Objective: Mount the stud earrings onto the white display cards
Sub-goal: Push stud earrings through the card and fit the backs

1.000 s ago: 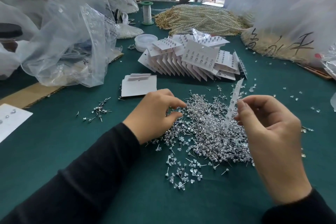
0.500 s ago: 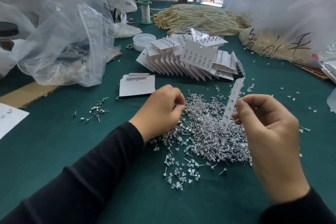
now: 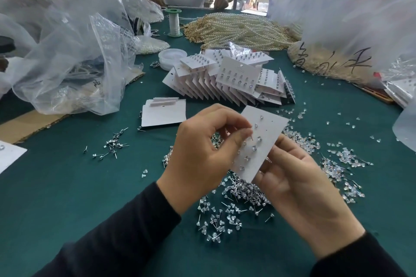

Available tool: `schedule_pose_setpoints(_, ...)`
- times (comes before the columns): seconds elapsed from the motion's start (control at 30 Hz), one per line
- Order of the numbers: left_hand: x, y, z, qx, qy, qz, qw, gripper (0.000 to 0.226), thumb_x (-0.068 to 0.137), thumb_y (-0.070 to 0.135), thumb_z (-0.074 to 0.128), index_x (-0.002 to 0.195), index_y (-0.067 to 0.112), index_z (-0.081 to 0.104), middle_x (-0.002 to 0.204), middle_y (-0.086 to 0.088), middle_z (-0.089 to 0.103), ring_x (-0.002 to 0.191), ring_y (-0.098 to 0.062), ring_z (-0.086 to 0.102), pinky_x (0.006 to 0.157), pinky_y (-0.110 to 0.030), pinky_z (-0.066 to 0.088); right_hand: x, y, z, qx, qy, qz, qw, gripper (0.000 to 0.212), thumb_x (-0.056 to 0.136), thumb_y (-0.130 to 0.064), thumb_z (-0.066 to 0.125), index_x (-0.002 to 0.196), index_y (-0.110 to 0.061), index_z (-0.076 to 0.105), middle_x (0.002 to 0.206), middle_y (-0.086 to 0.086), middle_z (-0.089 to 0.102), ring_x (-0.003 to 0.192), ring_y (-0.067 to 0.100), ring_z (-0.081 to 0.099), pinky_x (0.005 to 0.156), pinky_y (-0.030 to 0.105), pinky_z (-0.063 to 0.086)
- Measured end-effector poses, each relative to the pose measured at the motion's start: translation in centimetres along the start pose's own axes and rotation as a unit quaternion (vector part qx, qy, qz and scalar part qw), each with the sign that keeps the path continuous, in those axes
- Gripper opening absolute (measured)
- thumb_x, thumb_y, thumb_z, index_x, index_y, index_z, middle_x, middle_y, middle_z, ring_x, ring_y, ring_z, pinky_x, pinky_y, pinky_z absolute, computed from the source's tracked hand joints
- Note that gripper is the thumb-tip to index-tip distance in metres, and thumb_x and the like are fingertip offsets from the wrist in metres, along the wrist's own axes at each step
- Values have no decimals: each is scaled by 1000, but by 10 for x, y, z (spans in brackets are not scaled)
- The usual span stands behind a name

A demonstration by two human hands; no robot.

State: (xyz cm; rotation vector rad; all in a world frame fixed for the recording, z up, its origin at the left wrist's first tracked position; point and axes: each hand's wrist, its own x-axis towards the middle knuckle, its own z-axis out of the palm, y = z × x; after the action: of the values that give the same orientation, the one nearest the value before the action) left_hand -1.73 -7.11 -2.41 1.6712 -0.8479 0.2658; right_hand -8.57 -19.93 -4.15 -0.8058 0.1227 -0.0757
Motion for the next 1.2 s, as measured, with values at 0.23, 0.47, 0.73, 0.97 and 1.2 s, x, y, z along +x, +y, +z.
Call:
schedule_pose_setpoints(0.23, -1, -1, 2, 69, 22, 18, 997, 2, 78, 7, 63, 79, 7, 65, 75, -3, 63, 67, -16, 58, 63, -33, 49, -2, 8, 3, -50, -14, 11, 999, 30, 72, -8, 63, 100, -1, 65, 95, 18, 68, 81, 24, 67, 77, 43, 55)
schedule_pose_setpoints(0.47, -2, -3, 2, 106, -20, 34, 994, 2, 76, 5, 63, 77, 4, 64, 74, -4, 62, 63, -10, 52, 59, -28, 46, -2, 8, 1, -74, 19, 19, 997, 34, 72, -10, 62, 102, 8, 62, 102, 27, 65, 83, 28, 65, 75, 40, 56)
schedule_pose_setpoints(0.73, -3, -4, 3, 123, -25, 19, 992, 2, 76, 6, 65, 74, 6, 63, 74, -1, 62, 63, -8, 50, 57, -21, 44, -1, 9, 0, -93, 13, 14, 995, 18, 73, -10, 60, 84, -2, 72, 97, 27, 67, 89, 30, 66, 77, 36, 57)
schedule_pose_setpoints(0.97, -6, 2, 0, 100, -91, 11, 991, 38, 67, 35, 75, 90, 6, 68, 94, -2, 65, 85, -10, 61, 74, -22, 49, -2, 6, 0, -85, 59, -1, 995, 19, 56, -12, 70, 71, -1, 69, 79, 20, 69, 71, 23, 68, 62, 27, 56)
schedule_pose_setpoints(1.2, -10, -5, -3, 178, -135, 81, 971, 22, 78, 17, 64, 93, 1, 68, 94, -10, 69, 84, -21, 65, 71, -34, 54, -4, 8, 2, -200, 105, -76, 971, 13, 74, -2, 65, 66, -11, 71, 71, 8, 69, 67, 17, 66, 70, 32, 57)
